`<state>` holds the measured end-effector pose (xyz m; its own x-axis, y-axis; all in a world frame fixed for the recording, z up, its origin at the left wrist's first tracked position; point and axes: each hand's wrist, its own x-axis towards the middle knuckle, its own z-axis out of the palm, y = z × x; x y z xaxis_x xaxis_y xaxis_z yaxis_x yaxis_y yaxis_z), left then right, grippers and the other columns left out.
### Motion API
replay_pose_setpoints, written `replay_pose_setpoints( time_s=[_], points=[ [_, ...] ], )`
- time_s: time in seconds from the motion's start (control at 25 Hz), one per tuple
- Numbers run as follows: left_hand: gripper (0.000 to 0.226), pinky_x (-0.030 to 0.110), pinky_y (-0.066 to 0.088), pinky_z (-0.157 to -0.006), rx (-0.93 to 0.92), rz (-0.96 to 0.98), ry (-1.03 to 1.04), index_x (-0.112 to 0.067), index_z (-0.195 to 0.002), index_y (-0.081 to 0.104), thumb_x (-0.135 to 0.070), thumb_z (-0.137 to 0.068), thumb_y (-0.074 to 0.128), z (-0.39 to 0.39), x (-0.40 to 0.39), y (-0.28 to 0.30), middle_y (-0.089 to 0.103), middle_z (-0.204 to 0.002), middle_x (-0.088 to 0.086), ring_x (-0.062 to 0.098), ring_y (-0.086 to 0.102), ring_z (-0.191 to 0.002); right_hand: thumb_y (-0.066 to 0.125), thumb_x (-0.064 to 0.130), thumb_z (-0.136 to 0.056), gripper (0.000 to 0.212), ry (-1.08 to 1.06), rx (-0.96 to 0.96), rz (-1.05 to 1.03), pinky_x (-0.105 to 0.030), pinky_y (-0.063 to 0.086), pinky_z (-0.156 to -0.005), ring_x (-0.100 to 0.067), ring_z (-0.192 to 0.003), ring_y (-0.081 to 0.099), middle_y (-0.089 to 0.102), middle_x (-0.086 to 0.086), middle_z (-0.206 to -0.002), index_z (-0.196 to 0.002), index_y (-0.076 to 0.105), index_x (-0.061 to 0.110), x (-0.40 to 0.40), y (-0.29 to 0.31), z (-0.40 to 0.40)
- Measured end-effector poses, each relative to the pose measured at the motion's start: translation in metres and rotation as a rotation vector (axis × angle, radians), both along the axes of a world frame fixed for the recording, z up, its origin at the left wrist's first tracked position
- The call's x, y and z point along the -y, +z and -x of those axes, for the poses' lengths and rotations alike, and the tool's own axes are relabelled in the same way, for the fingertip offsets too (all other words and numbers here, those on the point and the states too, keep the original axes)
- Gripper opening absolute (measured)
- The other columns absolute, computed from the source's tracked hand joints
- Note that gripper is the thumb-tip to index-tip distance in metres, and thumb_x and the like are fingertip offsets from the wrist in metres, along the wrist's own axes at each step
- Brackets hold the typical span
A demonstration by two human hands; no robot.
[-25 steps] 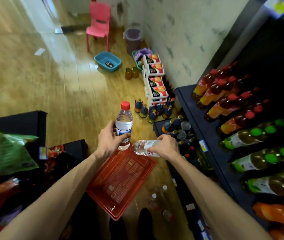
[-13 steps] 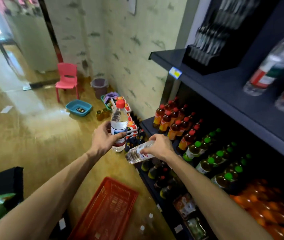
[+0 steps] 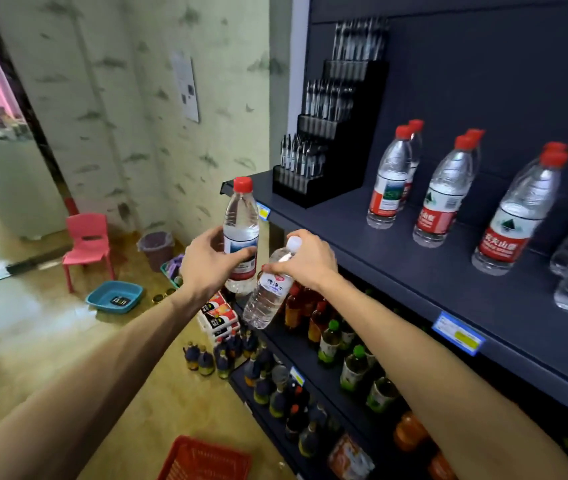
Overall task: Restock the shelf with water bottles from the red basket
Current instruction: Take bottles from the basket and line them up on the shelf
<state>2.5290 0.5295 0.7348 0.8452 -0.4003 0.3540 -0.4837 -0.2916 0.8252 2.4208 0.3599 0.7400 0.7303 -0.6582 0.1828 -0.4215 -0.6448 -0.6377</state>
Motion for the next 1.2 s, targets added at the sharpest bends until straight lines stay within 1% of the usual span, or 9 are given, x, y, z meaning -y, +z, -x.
replay_pose_setpoints(
  time_s=[0.2, 0.36, 0.44, 0.56, 0.76, 0.92, 1.04, 1.12, 1.2],
  points=[
    [0.055, 0.035, 0.061, -0.087, 0.037, 0.036, -0.034, -0.030, -0.112, 0.075, -0.053, -0.063, 0.085, 0.011, 0.021, 0.036, 0.078, -0.098, -0.015, -0.002, 0.072, -0.090, 0.088, 0.060, -0.052, 0.077, -0.083, 0.135, -0.026, -0.034, 0.054, -0.082, -0.019, -0.104, 0.066, 0.071, 0.008, -0.110, -0.118, 0.063, 0.032, 0.022, 0.037, 0.021],
    [0.059, 0.034, 0.061, -0.089, 0.024, 0.094, -0.062, -0.026, -0.117, 0.074, -0.050, -0.064, 0.086, 0.020, 0.040, 0.047, 0.078, -0.102, -0.011, 0.002, 0.073, -0.092, 0.085, 0.060, -0.048, 0.069, -0.140, 0.230, -0.043, -0.036, 0.058, -0.082, -0.014, -0.096, 0.069, 0.072, 0.011, -0.104, -0.108, 0.064, 0.032, 0.042, 0.063, 0.038],
    [0.057, 0.031, 0.061, -0.088, 0.031, 0.127, -0.081, -0.024, -0.117, 0.074, -0.046, -0.067, 0.086, 0.022, 0.051, 0.051, 0.077, -0.102, -0.010, 0.002, 0.072, -0.091, 0.085, 0.059, -0.050, 0.066, -0.167, 0.255, -0.028, -0.033, 0.055, -0.078, -0.011, -0.096, 0.068, 0.072, 0.013, -0.104, -0.107, 0.065, 0.030, 0.048, 0.073, 0.045],
    [0.056, 0.024, 0.060, -0.082, 0.050, 0.149, -0.142, -0.024, -0.115, 0.074, -0.047, -0.067, 0.088, 0.025, 0.068, 0.061, 0.076, -0.096, -0.016, -0.004, 0.070, -0.088, 0.087, 0.054, -0.059, 0.059, -0.225, 0.285, 0.003, -0.029, 0.046, -0.076, -0.010, -0.095, 0.064, 0.071, 0.014, -0.104, -0.109, 0.066, 0.029, 0.057, 0.087, 0.056],
    [0.054, 0.030, 0.060, -0.086, 0.048, 0.204, -0.267, -0.027, -0.109, 0.075, -0.055, -0.064, 0.088, 0.037, 0.105, 0.082, 0.077, -0.094, -0.015, -0.002, 0.072, -0.088, 0.086, 0.056, -0.058, 0.056, -0.322, 0.336, 0.052, -0.031, 0.053, -0.079, -0.011, -0.094, 0.067, 0.071, 0.016, -0.097, -0.104, 0.068, 0.029, 0.078, 0.111, 0.084],
    [0.050, 0.029, 0.059, -0.084, 0.062, 0.220, -0.326, -0.022, -0.108, 0.074, -0.047, -0.068, 0.089, 0.060, 0.136, 0.090, 0.076, -0.092, -0.012, 0.000, 0.070, -0.085, 0.088, 0.050, -0.060, 0.048, -0.402, 0.344, 0.079, -0.025, 0.048, -0.067, -0.003, -0.081, 0.063, 0.068, 0.020, -0.085, -0.097, 0.066, 0.029, 0.088, 0.128, 0.125],
    [0.053, 0.032, 0.060, -0.086, 0.050, 0.218, -0.405, -0.021, -0.109, 0.073, -0.049, -0.067, 0.090, 0.083, 0.160, 0.091, 0.076, -0.094, -0.010, 0.002, 0.071, -0.086, 0.085, 0.055, -0.054, 0.055, -0.467, 0.335, 0.124, -0.033, 0.057, -0.078, -0.007, -0.087, 0.068, 0.071, 0.017, -0.090, -0.100, 0.067, 0.030, 0.095, 0.137, 0.163],
    [0.052, 0.033, 0.061, -0.085, 0.033, 0.216, -0.465, -0.022, -0.107, 0.072, -0.049, -0.067, 0.090, 0.102, 0.175, 0.089, 0.076, -0.094, -0.011, 0.002, 0.071, -0.086, 0.087, 0.052, -0.057, 0.058, -0.523, 0.296, 0.159, -0.030, 0.054, -0.078, -0.010, -0.093, 0.069, 0.072, 0.017, -0.097, -0.107, 0.068, 0.031, 0.098, 0.140, 0.190],
    [0.050, 0.034, 0.061, -0.086, 0.018, 0.217, -0.524, -0.024, -0.106, 0.071, -0.048, -0.066, 0.090, 0.123, 0.187, 0.086, 0.076, -0.094, -0.012, 0.002, 0.072, -0.087, 0.087, 0.051, -0.057, 0.059, -0.580, 0.275, 0.169, -0.032, 0.055, -0.079, -0.012, -0.094, 0.068, 0.070, 0.017, -0.096, -0.109, 0.067, 0.031, 0.101, 0.139, 0.217]
  ],
)
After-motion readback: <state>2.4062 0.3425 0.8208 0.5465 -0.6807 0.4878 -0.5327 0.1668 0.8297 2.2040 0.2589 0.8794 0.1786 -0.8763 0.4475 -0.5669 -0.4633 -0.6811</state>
